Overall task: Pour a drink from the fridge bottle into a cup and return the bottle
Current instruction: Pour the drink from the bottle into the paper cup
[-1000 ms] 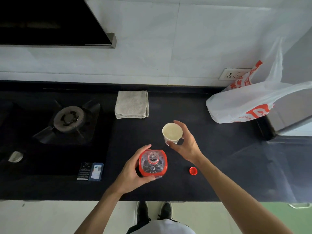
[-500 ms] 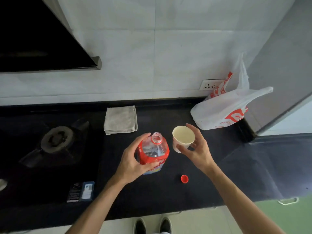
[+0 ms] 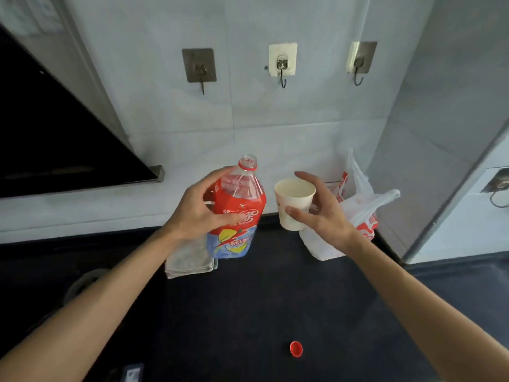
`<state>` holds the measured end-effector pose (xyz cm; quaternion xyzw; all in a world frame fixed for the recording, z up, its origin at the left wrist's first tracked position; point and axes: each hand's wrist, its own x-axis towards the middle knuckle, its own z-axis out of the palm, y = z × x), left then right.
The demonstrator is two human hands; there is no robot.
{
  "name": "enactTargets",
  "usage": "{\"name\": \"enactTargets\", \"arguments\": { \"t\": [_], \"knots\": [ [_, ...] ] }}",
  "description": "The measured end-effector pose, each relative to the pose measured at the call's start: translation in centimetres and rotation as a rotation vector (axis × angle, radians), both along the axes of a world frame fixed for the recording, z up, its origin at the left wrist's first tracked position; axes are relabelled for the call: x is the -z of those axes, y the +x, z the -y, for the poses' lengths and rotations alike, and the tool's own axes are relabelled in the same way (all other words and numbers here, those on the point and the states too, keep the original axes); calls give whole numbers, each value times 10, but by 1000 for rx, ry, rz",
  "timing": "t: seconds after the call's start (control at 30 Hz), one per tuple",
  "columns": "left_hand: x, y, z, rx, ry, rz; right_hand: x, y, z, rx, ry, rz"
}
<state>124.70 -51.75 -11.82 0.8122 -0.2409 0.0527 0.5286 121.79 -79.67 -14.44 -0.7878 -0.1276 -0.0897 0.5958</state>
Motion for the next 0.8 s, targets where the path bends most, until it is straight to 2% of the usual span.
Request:
{"name": "enactTargets", "arguments": {
  "t": [0.3, 0.5, 0.8],
  "knots": [
    [-88, 29, 6, 62, 414, 109, -64, 27, 16, -64, -92, 42],
    [-133, 30, 10, 80, 672, 196, -76, 33, 22, -100, -130, 20],
    [-175, 40, 2, 92, 945, 211, -85, 36, 16, -139, -149, 23]
  ]
}}
